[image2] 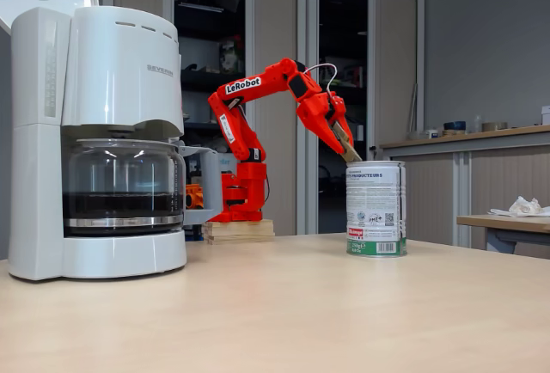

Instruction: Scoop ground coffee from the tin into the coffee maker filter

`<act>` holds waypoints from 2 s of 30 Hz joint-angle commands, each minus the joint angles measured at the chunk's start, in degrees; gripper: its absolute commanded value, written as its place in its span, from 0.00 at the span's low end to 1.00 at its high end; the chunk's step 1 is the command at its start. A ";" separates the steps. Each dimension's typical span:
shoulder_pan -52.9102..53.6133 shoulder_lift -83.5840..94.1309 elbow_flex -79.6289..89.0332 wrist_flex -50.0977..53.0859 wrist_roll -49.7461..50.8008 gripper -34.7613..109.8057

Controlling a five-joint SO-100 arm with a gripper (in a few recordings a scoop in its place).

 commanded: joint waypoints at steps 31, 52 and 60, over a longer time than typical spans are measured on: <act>-6.50 -7.82 -10.72 5.80 2.99 0.24; -8.70 -6.77 -13.89 3.78 19.86 0.24; -8.09 0.35 -4.57 -1.23 29.09 0.24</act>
